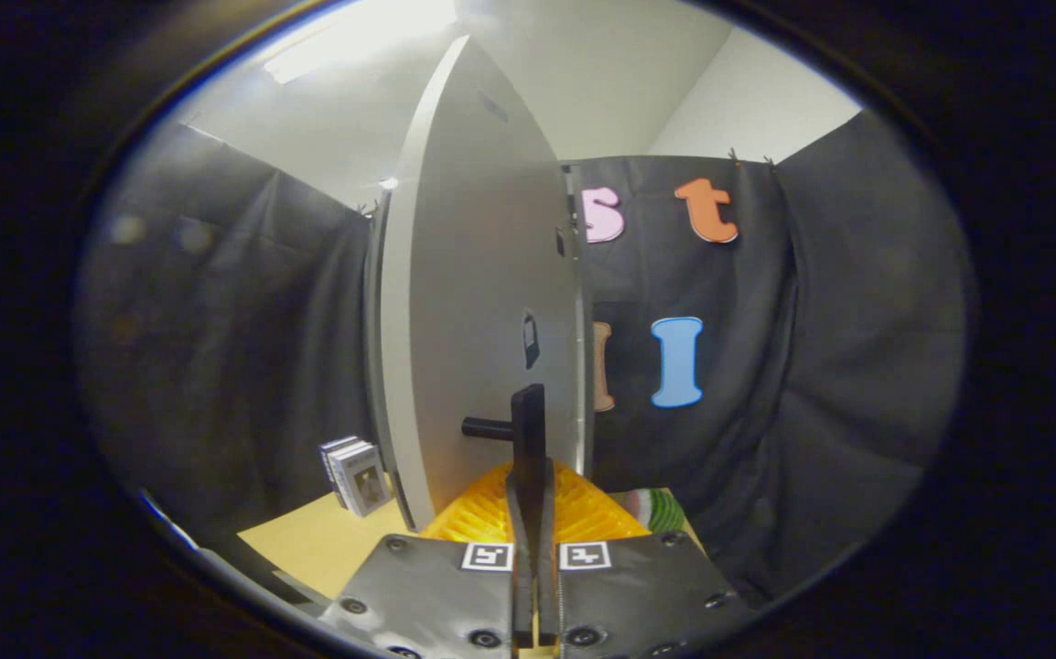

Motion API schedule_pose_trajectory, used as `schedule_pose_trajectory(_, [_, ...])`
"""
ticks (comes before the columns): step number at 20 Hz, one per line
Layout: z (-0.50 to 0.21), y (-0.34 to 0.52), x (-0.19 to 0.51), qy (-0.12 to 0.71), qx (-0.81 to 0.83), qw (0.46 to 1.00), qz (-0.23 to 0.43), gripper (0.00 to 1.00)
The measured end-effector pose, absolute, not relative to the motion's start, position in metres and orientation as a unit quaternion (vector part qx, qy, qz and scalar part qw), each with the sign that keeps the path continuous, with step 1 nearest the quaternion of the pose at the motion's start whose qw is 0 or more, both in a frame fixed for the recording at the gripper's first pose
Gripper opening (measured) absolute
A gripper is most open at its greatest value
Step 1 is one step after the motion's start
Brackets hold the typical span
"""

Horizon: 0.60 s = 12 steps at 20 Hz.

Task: Open the shoe cabinet door, grab the shoes and put them into the shoe cabinet, then close the shoe cabinet door.

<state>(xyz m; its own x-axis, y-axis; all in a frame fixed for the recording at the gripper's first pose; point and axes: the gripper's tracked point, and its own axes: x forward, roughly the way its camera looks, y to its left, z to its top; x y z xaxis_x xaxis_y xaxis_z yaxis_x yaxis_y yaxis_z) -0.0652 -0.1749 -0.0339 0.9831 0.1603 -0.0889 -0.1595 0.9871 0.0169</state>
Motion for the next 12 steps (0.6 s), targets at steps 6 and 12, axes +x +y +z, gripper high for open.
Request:
schedule_pose_trajectory(6, [-0.035, -0.228, -0.055, 0.050, 0.035, 0.996, 0.069, 0.02])
schedule_pose_trajectory(12, [-0.034, -0.232, -0.059, 0.047, -0.011, 0.996, 0.080, 0.02])
